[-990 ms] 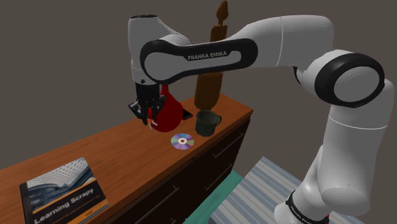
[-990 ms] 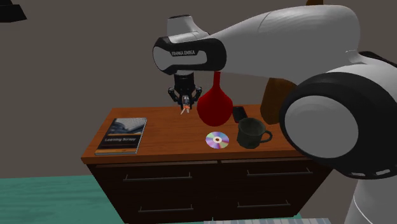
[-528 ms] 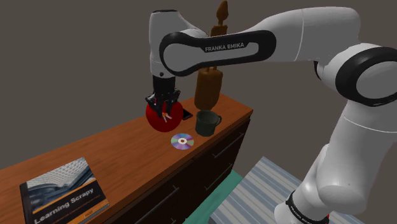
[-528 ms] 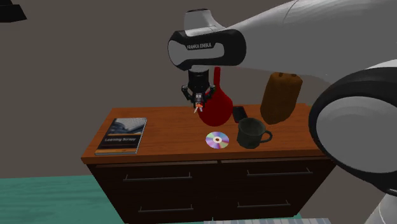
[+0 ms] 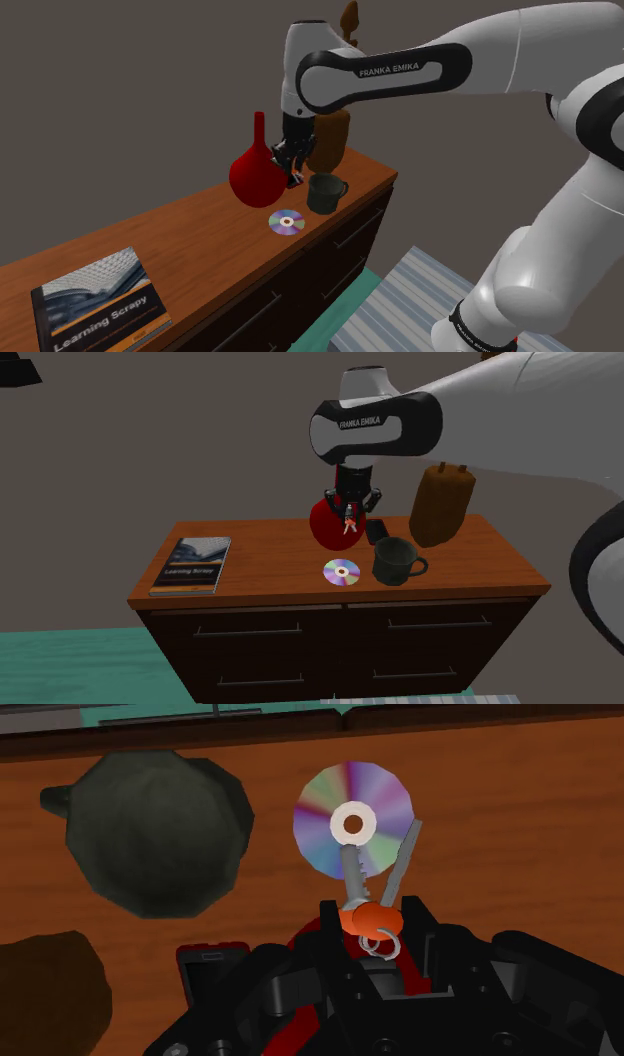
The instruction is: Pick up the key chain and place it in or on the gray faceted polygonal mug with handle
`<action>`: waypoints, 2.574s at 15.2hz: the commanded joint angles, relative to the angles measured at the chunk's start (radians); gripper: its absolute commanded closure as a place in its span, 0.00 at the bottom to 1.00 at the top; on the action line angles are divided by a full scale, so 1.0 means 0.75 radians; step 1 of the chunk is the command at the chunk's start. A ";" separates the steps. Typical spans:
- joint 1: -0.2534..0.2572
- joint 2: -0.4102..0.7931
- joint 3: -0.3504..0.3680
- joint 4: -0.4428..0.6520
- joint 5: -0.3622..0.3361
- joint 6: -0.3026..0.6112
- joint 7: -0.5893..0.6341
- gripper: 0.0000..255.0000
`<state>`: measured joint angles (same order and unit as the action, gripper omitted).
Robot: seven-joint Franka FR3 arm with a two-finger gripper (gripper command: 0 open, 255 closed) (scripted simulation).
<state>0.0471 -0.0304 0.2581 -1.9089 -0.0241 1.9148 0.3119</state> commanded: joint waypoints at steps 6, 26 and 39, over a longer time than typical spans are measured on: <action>-0.094 -0.188 -0.124 -0.206 0.039 0.025 -0.235 1.00; -0.154 -0.209 -0.215 -0.495 0.031 0.296 -0.382 1.00; -0.154 -0.209 -0.215 -0.495 0.031 0.296 -0.382 0.00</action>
<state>-0.0687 -0.1872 0.0965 -2.2803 -0.0012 2.1364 0.0249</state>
